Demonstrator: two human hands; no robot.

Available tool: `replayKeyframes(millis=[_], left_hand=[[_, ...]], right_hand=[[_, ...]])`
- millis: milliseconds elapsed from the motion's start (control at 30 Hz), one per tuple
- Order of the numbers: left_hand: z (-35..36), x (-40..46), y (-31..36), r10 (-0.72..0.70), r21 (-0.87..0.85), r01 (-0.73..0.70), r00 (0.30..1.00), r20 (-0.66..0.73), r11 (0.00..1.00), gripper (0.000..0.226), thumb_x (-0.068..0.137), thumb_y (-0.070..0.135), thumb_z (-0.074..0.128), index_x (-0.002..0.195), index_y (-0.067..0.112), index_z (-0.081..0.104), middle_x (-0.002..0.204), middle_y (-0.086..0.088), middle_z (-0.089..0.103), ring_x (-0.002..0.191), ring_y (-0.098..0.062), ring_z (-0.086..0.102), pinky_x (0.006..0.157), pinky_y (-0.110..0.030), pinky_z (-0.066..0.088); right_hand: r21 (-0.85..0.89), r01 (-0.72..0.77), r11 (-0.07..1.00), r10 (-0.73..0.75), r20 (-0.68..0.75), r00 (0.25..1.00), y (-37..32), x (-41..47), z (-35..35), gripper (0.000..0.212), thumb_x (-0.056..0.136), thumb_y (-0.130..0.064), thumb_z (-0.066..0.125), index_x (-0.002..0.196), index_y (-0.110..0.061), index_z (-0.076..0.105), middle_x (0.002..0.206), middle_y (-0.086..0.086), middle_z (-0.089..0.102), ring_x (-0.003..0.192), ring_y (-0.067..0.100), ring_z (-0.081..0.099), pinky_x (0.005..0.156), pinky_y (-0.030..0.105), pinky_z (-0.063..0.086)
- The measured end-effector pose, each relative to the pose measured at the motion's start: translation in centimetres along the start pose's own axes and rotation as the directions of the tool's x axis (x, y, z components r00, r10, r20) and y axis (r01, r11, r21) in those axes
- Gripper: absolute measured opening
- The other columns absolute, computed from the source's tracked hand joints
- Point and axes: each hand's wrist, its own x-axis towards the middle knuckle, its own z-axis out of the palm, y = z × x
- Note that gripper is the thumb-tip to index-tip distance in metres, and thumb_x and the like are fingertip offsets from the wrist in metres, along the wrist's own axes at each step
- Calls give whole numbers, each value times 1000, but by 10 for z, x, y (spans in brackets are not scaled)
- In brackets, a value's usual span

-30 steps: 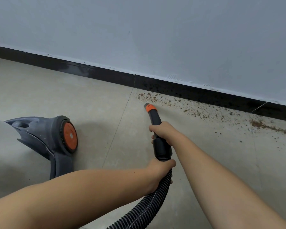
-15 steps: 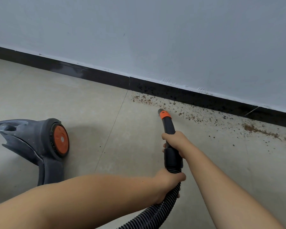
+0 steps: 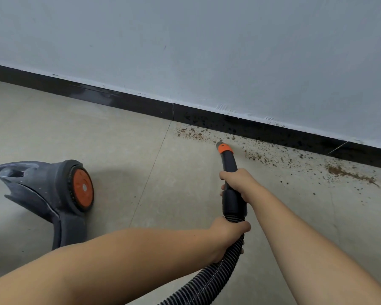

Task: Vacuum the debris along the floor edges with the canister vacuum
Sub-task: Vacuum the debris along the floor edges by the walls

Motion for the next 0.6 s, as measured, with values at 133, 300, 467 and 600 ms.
replayKeyframes(millis=[133, 300, 467, 600], left_hand=[[-10, 2, -2, 5, -50, -7, 999, -48, 999, 11, 88, 12, 59, 87, 9, 49, 68, -8, 48, 50, -18, 48, 41, -20, 45], [-23, 2, -1, 5, -82, -14, 993, -117, 996, 13, 86, 14, 60, 93, 8, 50, 70, -9, 50, 49, -19, 51, 39, -18, 44], [-41, 4, 1, 15, -118, -37, 983, -183, 992, 19, 85, 17, 63, 98, 7, 53, 73, -11, 52, 46, -20, 52, 43, -22, 45], [-52, 7, 1, 21, -116, -49, 973, -229, 992, 21, 84, 17, 64, 99, 5, 54, 72, -11, 52, 45, -20, 52, 45, -24, 47]], right_hand=[[-37, 24, 999, -22, 54, 998, -7, 4, 17, 25, 86, -11, 59, 105, -2, 47, 68, 13, 59, 54, 28, 60, 58, 34, 52], [-98, 64, 993, -51, 123, 991, -19, 8, 39, 31, 84, -13, 59, 111, -2, 47, 68, 13, 61, 57, 29, 62, 65, 38, 55], [-123, 93, 988, -70, 180, 981, -33, 12, 66, 36, 83, -13, 59, 114, -2, 45, 69, 14, 60, 51, 27, 61, 56, 34, 54], [-110, 119, 987, -98, 177, 979, -38, 13, 77, 36, 82, -14, 59, 114, -1, 46, 71, 13, 60, 54, 26, 60, 60, 35, 55]])
